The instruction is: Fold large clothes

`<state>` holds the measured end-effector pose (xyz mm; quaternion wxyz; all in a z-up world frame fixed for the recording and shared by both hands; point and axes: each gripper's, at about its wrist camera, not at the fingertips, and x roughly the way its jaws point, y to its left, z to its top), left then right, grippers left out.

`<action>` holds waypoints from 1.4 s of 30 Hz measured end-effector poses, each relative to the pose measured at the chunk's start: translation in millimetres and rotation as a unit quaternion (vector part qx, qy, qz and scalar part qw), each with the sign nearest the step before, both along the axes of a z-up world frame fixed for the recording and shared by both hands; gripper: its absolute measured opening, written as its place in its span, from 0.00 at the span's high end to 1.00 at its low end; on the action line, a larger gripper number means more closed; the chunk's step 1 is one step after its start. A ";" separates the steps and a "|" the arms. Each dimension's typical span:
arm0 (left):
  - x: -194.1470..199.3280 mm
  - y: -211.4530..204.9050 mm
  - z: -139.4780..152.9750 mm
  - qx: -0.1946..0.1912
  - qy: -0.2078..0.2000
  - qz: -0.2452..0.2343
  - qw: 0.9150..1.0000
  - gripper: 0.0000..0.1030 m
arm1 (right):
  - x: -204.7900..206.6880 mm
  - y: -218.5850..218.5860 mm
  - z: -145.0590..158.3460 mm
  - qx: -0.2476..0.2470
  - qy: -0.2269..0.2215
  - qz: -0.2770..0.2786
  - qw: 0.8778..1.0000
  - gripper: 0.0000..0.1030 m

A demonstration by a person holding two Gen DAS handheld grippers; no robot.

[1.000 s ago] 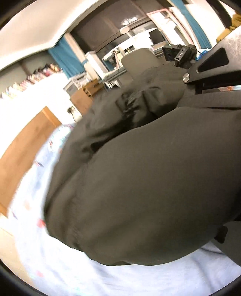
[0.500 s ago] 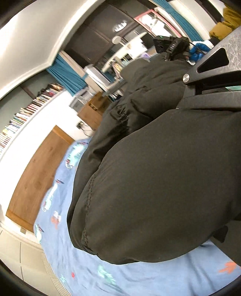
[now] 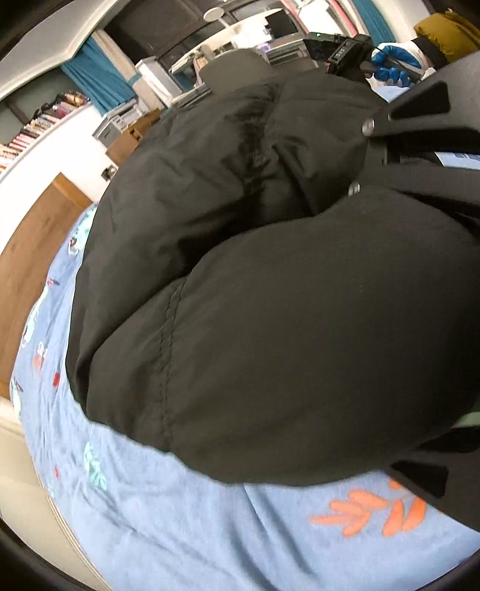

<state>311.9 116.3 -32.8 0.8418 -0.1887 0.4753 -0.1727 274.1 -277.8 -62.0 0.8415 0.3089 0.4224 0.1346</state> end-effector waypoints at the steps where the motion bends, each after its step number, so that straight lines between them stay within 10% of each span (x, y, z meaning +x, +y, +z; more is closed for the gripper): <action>1: -3.5 3.9 0.2 0.006 0.000 0.005 1.000 0.36 | -1.1 -3.4 -0.3 -0.001 0.001 -0.002 1.000 0.48; 11: -30.2 37.5 8.9 0.037 -0.006 0.060 0.997 0.21 | -10.9 -51.4 11.6 0.001 -0.007 -0.013 1.000 0.33; 24: -77.9 -1.0 51.0 0.203 -0.096 0.108 0.968 0.21 | -31.8 -40.6 48.8 -0.109 -0.014 -0.042 0.993 0.32; 42: -84.8 -42.6 56.0 0.209 -0.143 0.086 0.964 0.21 | -43.1 66.6 90.7 -0.206 -0.087 -0.001 0.975 0.32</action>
